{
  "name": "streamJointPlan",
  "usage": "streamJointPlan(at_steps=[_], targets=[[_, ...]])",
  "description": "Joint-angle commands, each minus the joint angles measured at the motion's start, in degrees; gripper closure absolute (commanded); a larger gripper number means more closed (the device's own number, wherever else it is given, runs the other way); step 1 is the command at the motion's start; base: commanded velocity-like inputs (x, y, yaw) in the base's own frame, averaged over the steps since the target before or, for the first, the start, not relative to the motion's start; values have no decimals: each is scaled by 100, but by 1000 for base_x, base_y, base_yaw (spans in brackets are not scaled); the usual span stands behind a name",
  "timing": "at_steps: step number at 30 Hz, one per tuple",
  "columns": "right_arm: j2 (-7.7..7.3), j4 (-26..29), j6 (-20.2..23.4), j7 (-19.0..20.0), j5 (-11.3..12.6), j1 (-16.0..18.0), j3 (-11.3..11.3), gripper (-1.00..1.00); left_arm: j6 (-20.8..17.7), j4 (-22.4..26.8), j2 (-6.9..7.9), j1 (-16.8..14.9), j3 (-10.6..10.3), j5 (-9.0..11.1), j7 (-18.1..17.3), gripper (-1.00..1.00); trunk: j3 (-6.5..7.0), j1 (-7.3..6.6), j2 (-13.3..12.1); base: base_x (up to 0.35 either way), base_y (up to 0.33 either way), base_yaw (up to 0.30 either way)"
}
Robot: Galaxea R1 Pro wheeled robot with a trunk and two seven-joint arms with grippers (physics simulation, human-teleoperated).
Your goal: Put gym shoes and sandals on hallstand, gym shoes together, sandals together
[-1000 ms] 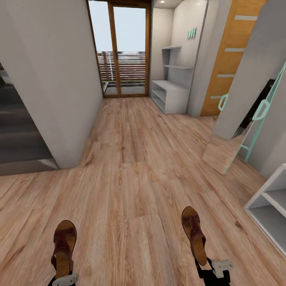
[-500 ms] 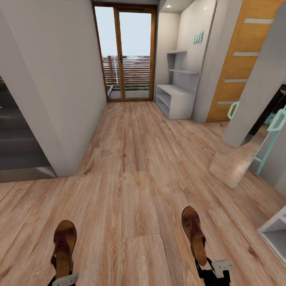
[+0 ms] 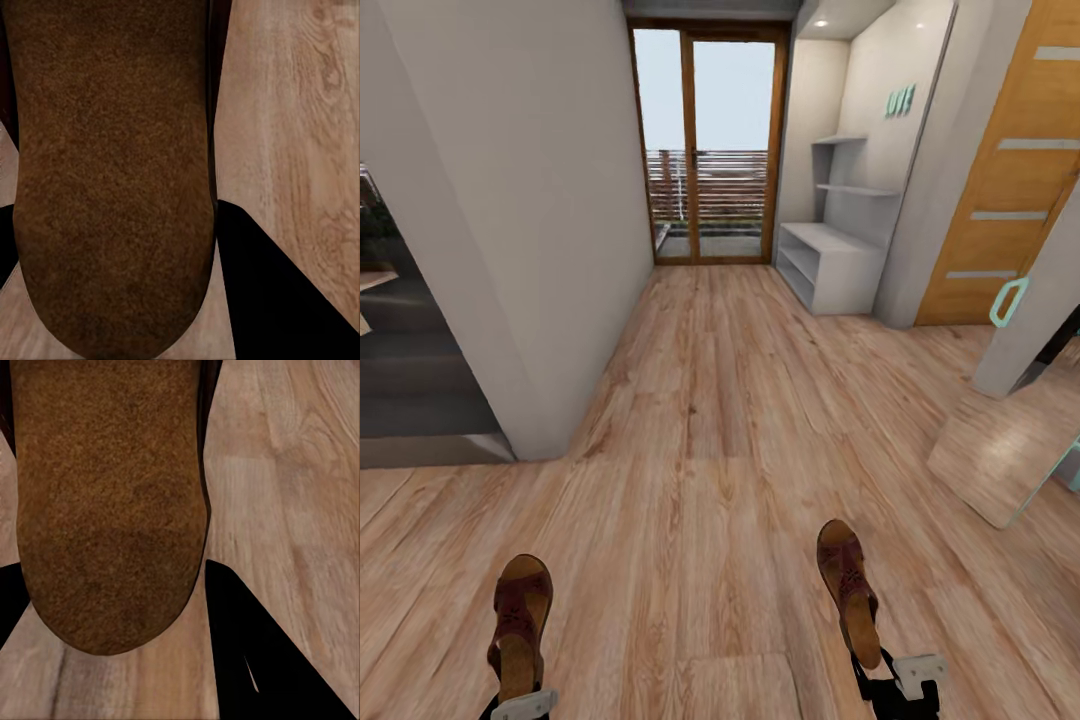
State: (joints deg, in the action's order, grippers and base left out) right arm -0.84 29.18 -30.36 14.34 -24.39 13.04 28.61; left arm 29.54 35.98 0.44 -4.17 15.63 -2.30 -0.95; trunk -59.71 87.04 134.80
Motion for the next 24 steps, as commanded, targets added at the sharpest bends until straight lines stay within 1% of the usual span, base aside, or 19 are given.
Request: streamJointPlan(at_steps=[1,7,24], targets=[[4,0,-14,62,-2,5,48,100,16,-4,-2,-5,19,-43,-1,100,3,2,1,340,0,168],[4,0,-14,65,-4,5,48,100,16,-4,-4,-5,19,-43,-1,100,52,2,1,340,0,101],[11,-8,-6,63,-7,5,48,100,15,-4,-5,-5,19,-43,-1,100,186,2,1,340,0,4]])
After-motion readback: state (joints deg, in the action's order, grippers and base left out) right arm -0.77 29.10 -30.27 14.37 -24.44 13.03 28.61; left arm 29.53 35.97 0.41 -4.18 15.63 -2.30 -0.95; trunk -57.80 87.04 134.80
